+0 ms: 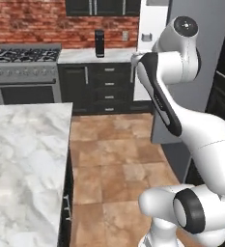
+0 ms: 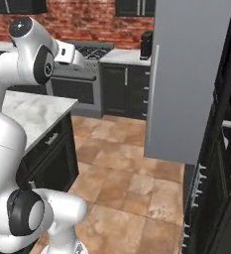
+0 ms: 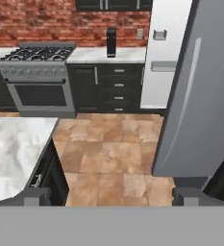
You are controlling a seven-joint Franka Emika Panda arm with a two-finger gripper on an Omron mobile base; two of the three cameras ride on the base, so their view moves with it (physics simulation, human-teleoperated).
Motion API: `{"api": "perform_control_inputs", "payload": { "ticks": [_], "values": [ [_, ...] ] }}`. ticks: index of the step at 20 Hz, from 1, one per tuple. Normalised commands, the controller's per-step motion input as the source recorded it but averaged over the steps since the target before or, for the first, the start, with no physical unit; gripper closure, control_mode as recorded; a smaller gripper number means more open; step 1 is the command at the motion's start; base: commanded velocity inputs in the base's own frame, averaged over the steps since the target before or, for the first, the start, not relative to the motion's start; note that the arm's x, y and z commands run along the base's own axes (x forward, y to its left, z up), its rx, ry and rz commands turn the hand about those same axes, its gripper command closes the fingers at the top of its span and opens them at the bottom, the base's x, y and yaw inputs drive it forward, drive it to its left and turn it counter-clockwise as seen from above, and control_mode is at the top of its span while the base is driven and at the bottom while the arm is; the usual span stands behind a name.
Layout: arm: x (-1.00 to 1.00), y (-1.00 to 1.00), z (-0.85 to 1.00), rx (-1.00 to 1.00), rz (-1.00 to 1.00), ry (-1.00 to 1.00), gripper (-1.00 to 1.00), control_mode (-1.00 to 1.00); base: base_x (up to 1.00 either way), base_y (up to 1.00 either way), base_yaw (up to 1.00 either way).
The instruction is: Retrieve the butter from the fridge and place it on a plate on the dining table. Then retrieve the butter knife by the fridge and place it near the plate.
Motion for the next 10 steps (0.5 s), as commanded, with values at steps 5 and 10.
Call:
{"api": "perform_control_inputs", "payload": {
  "ticks": [5,10],
  "values": [
    [0.0,0.0,0.0,0.0,0.0,0.0,-1.0,1.0,1.0,-0.01,0.03],
    [0.0,0.0,0.0,0.0,0.0,0.0,-1.0,1.0,1.0,0.0,0.05]
  ]
}}
